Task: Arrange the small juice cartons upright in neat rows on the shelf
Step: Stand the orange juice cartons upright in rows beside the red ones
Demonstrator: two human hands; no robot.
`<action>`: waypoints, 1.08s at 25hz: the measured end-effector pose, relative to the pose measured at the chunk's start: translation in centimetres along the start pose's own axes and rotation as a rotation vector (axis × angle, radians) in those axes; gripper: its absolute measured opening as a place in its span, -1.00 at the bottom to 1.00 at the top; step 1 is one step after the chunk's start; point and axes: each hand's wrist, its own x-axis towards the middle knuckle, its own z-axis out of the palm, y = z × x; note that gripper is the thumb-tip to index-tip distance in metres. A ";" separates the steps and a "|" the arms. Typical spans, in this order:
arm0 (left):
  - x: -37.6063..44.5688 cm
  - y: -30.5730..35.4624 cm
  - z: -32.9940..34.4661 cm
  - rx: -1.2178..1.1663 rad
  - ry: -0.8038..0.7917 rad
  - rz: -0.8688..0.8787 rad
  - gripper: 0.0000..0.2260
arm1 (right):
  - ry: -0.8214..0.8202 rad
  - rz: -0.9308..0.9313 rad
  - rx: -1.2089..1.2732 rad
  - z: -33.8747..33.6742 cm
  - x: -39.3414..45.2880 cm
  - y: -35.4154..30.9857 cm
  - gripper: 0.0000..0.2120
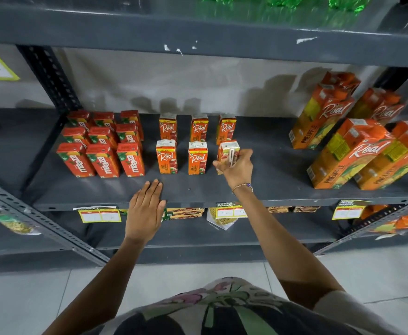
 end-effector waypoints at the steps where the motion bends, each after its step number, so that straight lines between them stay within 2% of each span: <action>1: 0.0 0.0 0.0 -0.006 -0.005 0.008 -0.47 | -0.025 -0.019 -0.025 -0.2 0.0 0.1 -0.31; 4: 0.1 -0.3 0.0 -0.016 -0.020 0.018 -0.46 | -0.140 -0.243 -0.246 -2.3 0.9 -0.6 -0.27; 7: 0.2 -0.3 0.0 -0.035 -0.035 0.013 -0.46 | -0.385 -0.539 -0.626 -5.0 2.0 -3.0 -0.32; 10: 0.1 -0.4 0.0 -0.037 -0.045 0.016 -0.46 | -0.508 -0.641 -0.707 -5.9 2.4 -4.4 -0.45; 15: 0.1 -0.5 -0.2 -0.044 -0.053 0.023 -0.43 | -0.535 -0.530 -0.846 -5.5 3.4 -5.0 -0.45; 17: 0.1 -0.5 -0.3 -0.047 -0.063 0.029 -0.43 | -0.509 -0.442 -0.917 -5.1 3.6 -5.7 -0.53; 20: 0.1 -0.5 -0.2 -0.052 -0.065 0.033 -0.44 | -0.311 -0.348 -0.970 -3.8 3.3 -6.2 -0.46; 23: 0.2 -0.6 0.0 -0.055 -0.065 0.033 -0.43 | -0.124 -0.267 -0.885 -2.0 2.7 -6.2 -0.42; 27: 0.1 -0.7 0.3 -0.056 -0.066 0.038 -0.43 | -0.037 -0.127 -0.775 -1.1 2.1 -6.5 -0.39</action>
